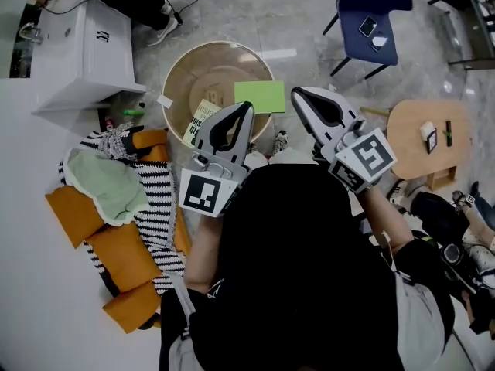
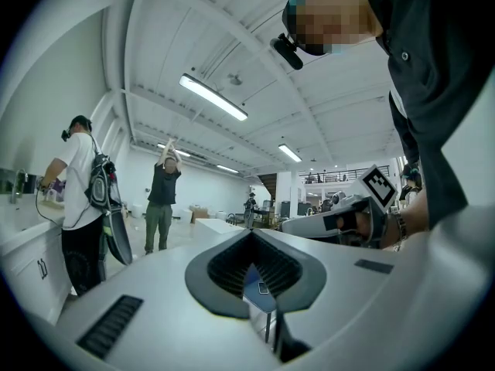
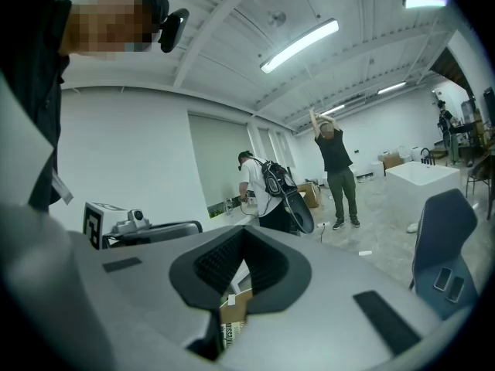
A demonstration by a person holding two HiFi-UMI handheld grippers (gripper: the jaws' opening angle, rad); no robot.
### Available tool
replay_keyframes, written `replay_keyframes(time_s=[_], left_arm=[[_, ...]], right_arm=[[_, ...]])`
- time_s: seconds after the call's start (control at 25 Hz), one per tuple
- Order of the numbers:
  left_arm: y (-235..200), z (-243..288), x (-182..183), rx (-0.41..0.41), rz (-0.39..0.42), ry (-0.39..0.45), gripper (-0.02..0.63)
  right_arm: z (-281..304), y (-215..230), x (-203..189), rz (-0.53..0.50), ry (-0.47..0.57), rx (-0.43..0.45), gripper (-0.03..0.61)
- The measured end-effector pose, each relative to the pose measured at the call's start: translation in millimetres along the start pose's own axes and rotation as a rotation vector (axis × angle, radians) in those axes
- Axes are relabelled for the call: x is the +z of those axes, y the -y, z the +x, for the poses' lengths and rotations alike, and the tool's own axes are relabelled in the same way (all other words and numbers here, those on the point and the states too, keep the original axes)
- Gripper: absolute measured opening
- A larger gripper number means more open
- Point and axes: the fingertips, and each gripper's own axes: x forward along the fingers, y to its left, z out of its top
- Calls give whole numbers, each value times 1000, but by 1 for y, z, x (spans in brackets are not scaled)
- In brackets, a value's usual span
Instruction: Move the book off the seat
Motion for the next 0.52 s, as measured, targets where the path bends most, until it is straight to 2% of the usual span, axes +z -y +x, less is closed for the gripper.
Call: replay_keyframes(time_s=[0.52], left_arm=[[-12, -6, -5, 5, -12, 19, 9]], right_arm=[[6, 1, -10, -2, -30, -18, 14]])
